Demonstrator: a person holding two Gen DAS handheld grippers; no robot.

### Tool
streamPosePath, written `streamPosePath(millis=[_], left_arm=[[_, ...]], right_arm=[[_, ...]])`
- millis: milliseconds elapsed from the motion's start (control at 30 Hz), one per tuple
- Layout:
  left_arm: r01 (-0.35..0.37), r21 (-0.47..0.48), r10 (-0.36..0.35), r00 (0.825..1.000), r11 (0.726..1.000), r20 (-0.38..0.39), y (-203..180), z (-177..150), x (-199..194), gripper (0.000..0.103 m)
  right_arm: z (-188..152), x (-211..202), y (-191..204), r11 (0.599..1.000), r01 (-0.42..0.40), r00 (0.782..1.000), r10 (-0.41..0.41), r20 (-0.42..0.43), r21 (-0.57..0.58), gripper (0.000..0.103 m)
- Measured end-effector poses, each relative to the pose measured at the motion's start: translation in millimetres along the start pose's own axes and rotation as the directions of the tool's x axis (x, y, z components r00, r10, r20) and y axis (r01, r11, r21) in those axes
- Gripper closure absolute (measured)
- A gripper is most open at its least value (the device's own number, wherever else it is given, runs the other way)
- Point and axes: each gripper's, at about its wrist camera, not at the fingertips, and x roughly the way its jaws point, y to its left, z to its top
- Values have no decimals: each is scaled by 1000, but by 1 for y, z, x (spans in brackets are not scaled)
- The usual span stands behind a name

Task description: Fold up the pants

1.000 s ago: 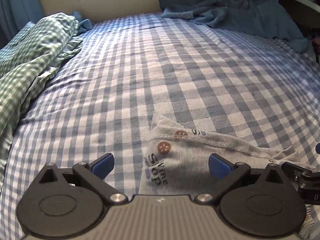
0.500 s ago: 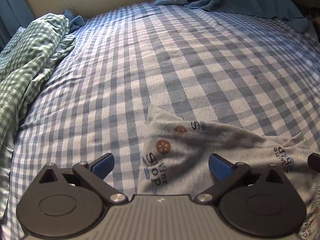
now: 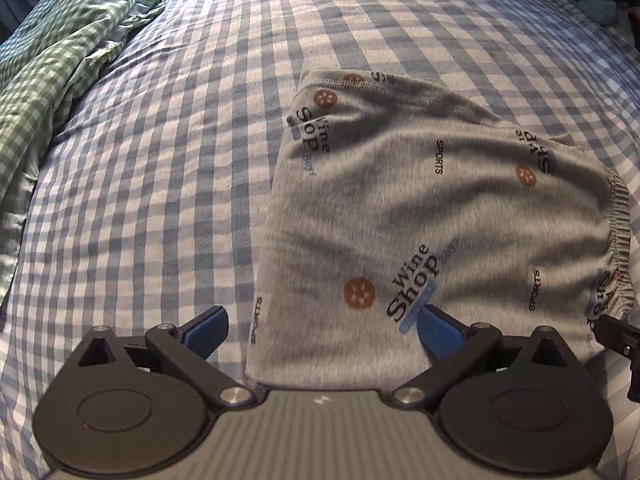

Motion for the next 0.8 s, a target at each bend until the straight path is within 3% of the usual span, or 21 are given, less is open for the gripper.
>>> streamPosePath(millis=[533,800], left_arm=[[0,-65,-4,998,998,-70,26,-28,-20,0],[-37,-63,34,998,997,-47,42,-26,-29,0]], right_arm=[[-9,-14,-9,1000,-9,999,8,-48,-12,1],[21,-12,-23,993,-113,993,114,39,-45,1]])
